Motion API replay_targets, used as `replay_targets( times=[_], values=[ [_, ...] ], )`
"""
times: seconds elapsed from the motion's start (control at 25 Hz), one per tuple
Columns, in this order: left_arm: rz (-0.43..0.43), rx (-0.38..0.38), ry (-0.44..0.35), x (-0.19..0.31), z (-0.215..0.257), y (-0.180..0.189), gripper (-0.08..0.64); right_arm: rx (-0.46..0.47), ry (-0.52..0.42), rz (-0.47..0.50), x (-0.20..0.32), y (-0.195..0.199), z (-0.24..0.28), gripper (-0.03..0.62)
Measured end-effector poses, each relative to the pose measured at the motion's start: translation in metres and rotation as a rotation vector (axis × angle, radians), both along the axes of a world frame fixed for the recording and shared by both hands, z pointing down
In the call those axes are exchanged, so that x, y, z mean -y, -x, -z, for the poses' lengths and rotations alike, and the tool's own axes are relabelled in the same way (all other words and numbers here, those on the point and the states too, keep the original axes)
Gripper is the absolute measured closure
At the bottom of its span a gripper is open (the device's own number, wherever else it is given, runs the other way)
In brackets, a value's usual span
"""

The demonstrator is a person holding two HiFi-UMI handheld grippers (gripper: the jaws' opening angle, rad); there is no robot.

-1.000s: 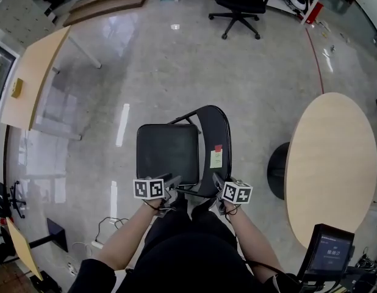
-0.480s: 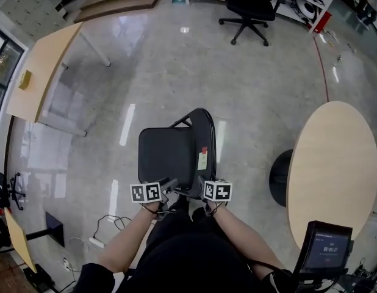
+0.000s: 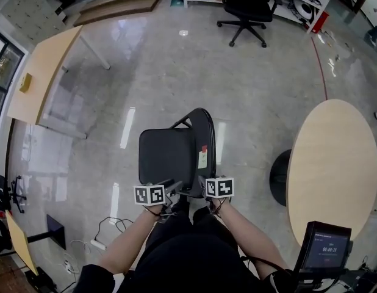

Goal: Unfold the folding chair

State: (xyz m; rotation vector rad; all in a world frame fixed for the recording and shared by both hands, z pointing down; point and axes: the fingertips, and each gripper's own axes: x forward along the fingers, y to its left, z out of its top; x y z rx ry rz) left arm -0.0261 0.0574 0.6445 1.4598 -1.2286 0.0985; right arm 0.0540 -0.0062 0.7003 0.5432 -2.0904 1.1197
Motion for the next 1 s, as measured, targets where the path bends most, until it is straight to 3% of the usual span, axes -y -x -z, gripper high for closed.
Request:
replay_targets(
  times=[0.52,0.68,0.84,1.0],
  values=[
    [-0.034,-0.037,-0.011,-0.020,0.000,0.002,0.345,0.072,0.044,-0.107,-0.006,-0.019,0.020,0.460],
    [-0.067,-0.084,-0.055,-0.037,-0.015,0.023,0.345,0.026,0.022,-0.174,-0.039,-0.038,0.020,0.451],
    [-0.131,-0.116,-0.116,-0.015,0.007,0.046,0.347,-0.039,-0.023,-0.302,-0.021,-0.064,0.051,0.451],
    [-0.205,-0.060,-0.197,-0.003,0.035,0.086,0.355,-0.001,-0.089,-0.385,-0.008,-0.045,0.099,0.453]
  ],
)
